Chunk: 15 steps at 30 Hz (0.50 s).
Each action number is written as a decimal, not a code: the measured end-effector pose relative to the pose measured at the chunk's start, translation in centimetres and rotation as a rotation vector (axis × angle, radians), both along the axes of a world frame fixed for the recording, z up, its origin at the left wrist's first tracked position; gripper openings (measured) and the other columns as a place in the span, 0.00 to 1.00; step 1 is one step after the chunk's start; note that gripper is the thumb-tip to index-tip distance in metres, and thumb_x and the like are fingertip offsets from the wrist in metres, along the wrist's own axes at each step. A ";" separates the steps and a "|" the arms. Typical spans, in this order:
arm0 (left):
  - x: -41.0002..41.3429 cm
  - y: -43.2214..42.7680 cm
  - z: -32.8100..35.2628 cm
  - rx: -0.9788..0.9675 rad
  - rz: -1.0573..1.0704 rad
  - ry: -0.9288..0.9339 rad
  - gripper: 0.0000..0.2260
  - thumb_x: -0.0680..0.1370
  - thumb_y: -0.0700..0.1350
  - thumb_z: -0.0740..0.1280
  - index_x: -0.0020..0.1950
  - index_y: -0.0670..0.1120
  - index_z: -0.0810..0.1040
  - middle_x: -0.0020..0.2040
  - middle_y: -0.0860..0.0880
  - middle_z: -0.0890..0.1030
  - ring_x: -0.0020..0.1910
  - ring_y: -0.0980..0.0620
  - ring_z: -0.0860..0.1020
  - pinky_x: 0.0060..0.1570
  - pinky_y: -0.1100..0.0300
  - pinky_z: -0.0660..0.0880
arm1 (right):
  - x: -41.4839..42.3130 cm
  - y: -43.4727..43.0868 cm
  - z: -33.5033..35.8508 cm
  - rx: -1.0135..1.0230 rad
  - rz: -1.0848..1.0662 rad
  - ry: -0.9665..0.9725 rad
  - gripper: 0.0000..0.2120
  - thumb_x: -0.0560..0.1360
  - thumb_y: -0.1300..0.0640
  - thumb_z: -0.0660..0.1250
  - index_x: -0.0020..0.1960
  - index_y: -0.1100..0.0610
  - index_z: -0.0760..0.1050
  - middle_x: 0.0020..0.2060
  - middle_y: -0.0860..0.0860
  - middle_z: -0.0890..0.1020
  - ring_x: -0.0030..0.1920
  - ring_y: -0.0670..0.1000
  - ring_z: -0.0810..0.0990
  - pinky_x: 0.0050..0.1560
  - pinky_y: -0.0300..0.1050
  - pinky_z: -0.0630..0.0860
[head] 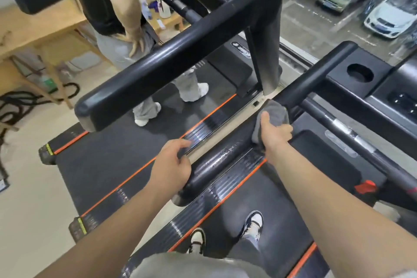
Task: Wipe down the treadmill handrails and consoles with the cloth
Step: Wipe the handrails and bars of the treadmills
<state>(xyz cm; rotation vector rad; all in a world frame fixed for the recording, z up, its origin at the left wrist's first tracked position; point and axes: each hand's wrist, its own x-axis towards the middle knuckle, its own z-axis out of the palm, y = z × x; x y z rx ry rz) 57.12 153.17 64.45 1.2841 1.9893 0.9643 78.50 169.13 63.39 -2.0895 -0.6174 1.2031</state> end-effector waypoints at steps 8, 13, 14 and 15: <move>-1.0 -3.0 -0.7 -0.010 0.021 0.006 0.17 0.75 0.32 0.62 0.62 0.42 0.81 0.60 0.48 0.81 0.61 0.50 0.77 0.64 0.59 0.70 | -11.9 -17.8 -0.6 0.024 0.175 -0.073 0.34 0.76 0.43 0.74 0.68 0.65 0.65 0.68 0.62 0.66 0.69 0.59 0.65 0.64 0.45 0.58; -1.9 -3.9 -0.4 -0.060 0.051 -0.061 0.18 0.77 0.31 0.61 0.63 0.45 0.80 0.61 0.51 0.80 0.60 0.56 0.77 0.61 0.69 0.69 | -12.8 -19.1 -1.0 -0.134 0.200 0.042 0.41 0.74 0.35 0.72 0.72 0.61 0.61 0.70 0.57 0.62 0.71 0.58 0.67 0.69 0.50 0.68; -2.1 -4.1 -0.5 -0.061 0.053 -0.078 0.19 0.77 0.31 0.61 0.64 0.45 0.80 0.62 0.51 0.79 0.60 0.57 0.77 0.61 0.71 0.69 | -12.1 -18.1 -0.9 -0.161 0.176 0.070 0.45 0.73 0.32 0.71 0.74 0.60 0.59 0.72 0.57 0.62 0.71 0.58 0.68 0.70 0.52 0.70; -2.3 -4.3 -0.5 -0.060 0.060 -0.095 0.19 0.78 0.31 0.61 0.64 0.46 0.80 0.62 0.52 0.79 0.60 0.58 0.77 0.61 0.70 0.70 | -11.3 -16.9 -0.7 -0.162 0.143 0.098 0.48 0.71 0.31 0.71 0.77 0.60 0.57 0.74 0.57 0.61 0.72 0.58 0.68 0.70 0.54 0.71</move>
